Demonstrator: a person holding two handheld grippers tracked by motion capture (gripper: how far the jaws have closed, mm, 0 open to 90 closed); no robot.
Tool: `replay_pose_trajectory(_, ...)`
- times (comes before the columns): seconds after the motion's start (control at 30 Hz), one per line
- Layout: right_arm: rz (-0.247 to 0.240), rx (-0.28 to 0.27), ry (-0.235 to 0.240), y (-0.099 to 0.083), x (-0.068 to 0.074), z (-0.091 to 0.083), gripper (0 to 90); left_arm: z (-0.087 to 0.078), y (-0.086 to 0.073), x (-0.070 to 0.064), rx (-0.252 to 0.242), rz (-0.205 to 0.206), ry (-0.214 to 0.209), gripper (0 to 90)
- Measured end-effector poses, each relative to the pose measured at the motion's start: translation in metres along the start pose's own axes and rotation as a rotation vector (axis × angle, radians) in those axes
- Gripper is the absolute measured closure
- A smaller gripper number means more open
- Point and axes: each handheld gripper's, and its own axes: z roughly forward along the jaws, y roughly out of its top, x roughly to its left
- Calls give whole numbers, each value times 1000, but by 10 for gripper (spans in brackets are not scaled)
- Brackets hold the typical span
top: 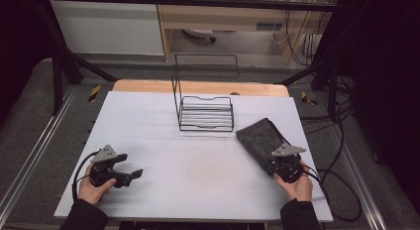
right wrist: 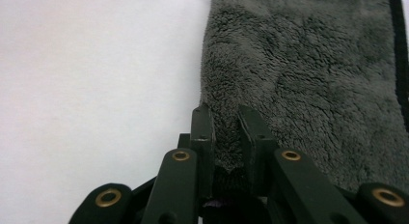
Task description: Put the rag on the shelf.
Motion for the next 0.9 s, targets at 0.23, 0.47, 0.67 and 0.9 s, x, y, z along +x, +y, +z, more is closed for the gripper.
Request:
replay_pose_trajectory(0.23, 8, -6, 57, 2, 13, -2, 786, 0, 0, 0, 1, 3, 0, 82)
replay_pose_trajectory(0.47, 24, -17, 123, 5, 24, 0, 785, 0, 0, 0, 1, 2, 0, 82)
replay_pose_trajectory(0.67, 37, -15, 178, 4, 29, 0, 785, -1, 0, 0, 0, 5, 1, 83)
replay_pose_trajectory(0.9, 18, 1, 196, 3, 42, 2, 775, -1, 0, -1, -1, 5, 2, 82)
